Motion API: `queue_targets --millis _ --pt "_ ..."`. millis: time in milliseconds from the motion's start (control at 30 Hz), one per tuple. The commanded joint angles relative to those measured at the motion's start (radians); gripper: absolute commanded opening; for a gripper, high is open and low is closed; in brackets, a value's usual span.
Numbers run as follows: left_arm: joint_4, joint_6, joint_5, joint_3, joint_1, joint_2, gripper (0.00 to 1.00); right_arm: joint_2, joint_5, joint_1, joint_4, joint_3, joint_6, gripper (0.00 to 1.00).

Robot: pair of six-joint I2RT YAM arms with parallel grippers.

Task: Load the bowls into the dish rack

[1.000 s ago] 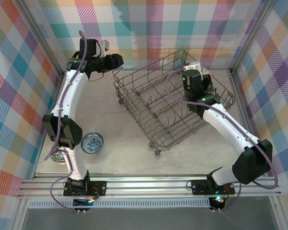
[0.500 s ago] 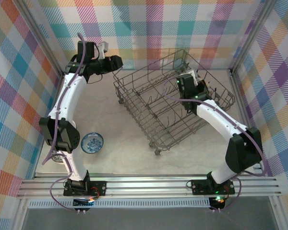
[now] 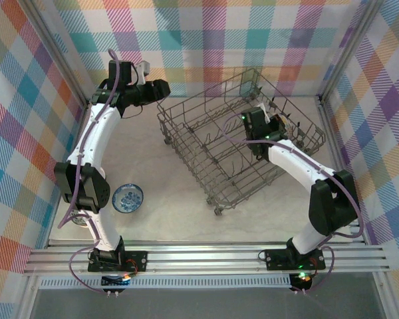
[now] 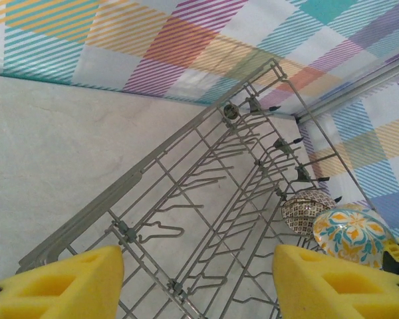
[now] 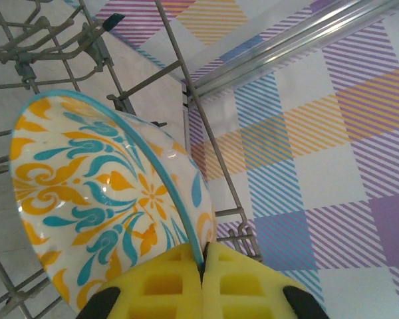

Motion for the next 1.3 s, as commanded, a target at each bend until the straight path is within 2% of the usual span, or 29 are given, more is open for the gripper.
queue_targets --millis 0,233,400,1133,1267 --pt "0.039 -0.012 0.025 -0.013 0.018 -0.045 0.61 0.011 0.091 0.018 0.17 -0.018 -0.119 0.0" --pt "0.046 -0.018 0.035 -0.014 0.018 -0.04 0.61 0.022 0.105 0.037 0.142 -0.012 -0.097 0.0" --pt "0.053 -0.022 0.041 -0.016 0.018 -0.042 0.61 0.042 0.106 0.046 0.029 0.016 -0.024 0.0" --pt "0.076 -0.057 0.066 -0.024 0.019 -0.031 0.61 0.146 0.107 0.066 -0.238 0.084 0.162 0.0" --pt "0.075 -0.059 0.065 -0.029 0.018 -0.031 0.61 0.148 0.108 0.066 -0.277 0.085 0.201 0.07"
